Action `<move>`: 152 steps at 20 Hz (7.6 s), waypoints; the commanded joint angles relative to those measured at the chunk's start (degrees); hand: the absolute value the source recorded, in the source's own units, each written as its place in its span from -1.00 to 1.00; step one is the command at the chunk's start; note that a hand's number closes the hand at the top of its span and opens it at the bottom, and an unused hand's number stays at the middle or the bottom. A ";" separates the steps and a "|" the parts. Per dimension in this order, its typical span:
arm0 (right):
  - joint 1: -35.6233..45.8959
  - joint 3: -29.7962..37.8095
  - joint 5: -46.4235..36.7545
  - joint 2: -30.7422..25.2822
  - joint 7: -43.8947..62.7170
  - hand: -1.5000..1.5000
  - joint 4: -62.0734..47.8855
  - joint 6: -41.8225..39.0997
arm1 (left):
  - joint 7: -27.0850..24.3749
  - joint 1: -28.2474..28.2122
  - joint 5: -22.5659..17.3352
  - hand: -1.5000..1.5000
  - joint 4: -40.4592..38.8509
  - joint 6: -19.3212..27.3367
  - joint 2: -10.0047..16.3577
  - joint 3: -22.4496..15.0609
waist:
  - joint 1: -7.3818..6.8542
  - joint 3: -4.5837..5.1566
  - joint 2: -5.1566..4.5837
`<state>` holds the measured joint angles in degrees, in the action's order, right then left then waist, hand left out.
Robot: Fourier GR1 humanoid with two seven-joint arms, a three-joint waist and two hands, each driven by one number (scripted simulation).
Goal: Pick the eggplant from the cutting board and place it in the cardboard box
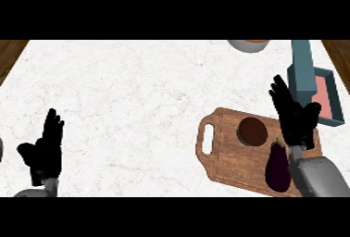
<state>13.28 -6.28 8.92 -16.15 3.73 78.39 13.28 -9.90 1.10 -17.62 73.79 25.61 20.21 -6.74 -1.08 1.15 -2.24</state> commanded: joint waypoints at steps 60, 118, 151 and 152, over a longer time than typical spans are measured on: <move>2.74 -5.63 -42.70 -16.33 -16.01 -1.00 -11.22 -50.14 | 16.59 1.77 23.61 0.00 7.28 -12.05 6.80 7.19 | 0.76 -1.17 2.27; 17.60 20.86 -37.43 -41.52 -77.43 1.00 -39.70 -27.72 | 12.49 7.92 27.82 0.00 2.03 -18.53 1.92 11.76 | -3.94 -1.75 0.29; 45.74 1.01 -38.85 -17.80 -53.60 -1.00 -65.33 -32.21 | 14.84 10.53 29.36 0.00 0.30 -18.43 1.23 12.14 | -2.97 -1.31 0.73; 46.28 0.89 -39.04 -17.44 -52.15 -1.00 -66.38 -33.23 | 14.09 7.23 29.34 0.00 2.47 -18.34 0.25 11.32 | -3.22 -1.30 1.00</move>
<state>58.33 -4.52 -29.03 -36.29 -49.56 16.39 -16.18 3.47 10.14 11.68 74.70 7.14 21.32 5.04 -4.33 -0.14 -1.40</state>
